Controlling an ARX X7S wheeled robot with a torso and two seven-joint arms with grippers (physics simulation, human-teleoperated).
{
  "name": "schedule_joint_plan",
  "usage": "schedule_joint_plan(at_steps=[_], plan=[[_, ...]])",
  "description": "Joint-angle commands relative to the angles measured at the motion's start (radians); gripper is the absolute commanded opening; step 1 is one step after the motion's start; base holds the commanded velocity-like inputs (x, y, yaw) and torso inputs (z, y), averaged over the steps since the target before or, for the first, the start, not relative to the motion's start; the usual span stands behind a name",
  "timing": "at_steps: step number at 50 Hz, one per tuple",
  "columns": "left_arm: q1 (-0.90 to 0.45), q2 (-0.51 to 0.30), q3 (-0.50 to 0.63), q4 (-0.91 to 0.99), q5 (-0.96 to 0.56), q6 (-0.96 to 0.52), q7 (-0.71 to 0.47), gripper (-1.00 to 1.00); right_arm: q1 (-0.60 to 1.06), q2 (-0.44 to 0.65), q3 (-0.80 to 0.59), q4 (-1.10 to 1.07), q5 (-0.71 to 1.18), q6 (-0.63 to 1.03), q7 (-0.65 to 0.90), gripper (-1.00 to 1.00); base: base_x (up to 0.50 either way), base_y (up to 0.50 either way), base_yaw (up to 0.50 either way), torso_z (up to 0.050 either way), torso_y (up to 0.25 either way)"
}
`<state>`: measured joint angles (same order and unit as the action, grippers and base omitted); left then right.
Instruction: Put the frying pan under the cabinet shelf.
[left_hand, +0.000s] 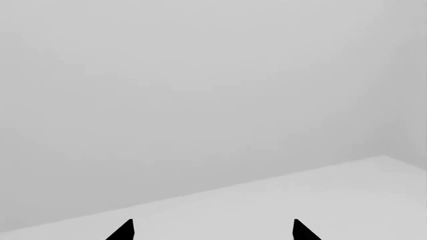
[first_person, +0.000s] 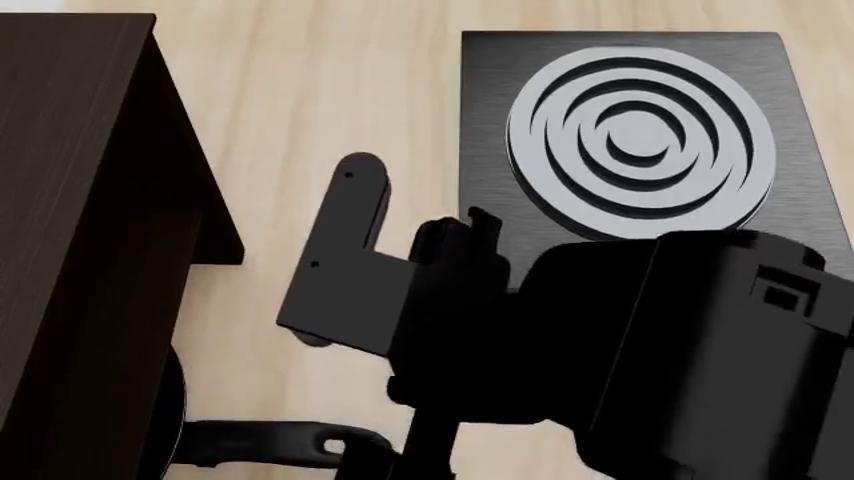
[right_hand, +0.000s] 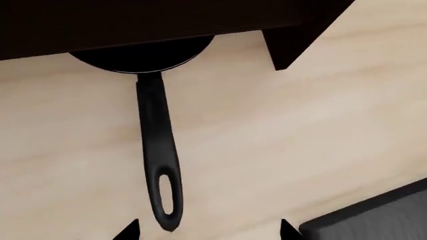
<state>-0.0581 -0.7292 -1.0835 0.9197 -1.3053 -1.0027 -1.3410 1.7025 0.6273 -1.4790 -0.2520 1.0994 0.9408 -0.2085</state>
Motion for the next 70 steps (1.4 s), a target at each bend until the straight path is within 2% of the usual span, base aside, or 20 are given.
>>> schedule_joint_plan(at_steps=[1, 10, 17, 32, 42, 57, 70], plan=[[0.004, -0.019, -0.029, 0.008, -0.038, -0.004, -0.019, 1.0, 0.06, 0.072, 0.081, -0.06, 0.081, 0.027, 0.065, 1.0, 0.0, 0.0, 0.0, 0.0, 0.0], [-0.006, -0.043, -0.014, 0.004, -0.063, -0.006, -0.028, 1.0, 0.11, 0.103, 0.118, -0.079, 0.114, 0.048, 0.078, 1.0, 0.0, 0.0, 0.0, 0.0, 0.0], [0.013, -0.084, -0.099, 0.003, -0.162, -0.013, -0.068, 1.0, 0.13, 0.13, 0.142, -0.096, 0.139, 0.061, 0.111, 1.0, 0.0, 0.0, 0.0, 0.0, 0.0], [-0.011, -0.122, -0.063, 0.005, -0.197, -0.003, -0.114, 1.0, 0.172, 0.189, 0.233, -0.139, 0.246, 0.079, 0.27, 1.0, 0.0, 0.0, 0.0, 0.0, 0.0], [-0.013, -0.152, -0.055, 0.006, -0.217, -0.006, -0.135, 1.0, 0.19, 0.288, 0.304, -0.231, 0.343, 0.062, 0.374, 1.0, 0.0, 0.0, 0.0, 0.0, 0.0], [-0.009, -0.195, -0.1, 0.003, -0.302, 0.008, -0.165, 1.0, 0.214, 0.434, 0.394, -0.323, 0.481, 0.015, 0.534, 1.0, 0.0, 0.0, 0.0, 0.0, 0.0], [0.006, -0.26, -0.147, 0.003, -0.384, 0.035, -0.221, 1.0, 0.217, 0.488, 0.439, -0.35, 0.516, -0.037, 0.635, 1.0, 0.0, 0.0, 0.0, 0.0, 0.0]])
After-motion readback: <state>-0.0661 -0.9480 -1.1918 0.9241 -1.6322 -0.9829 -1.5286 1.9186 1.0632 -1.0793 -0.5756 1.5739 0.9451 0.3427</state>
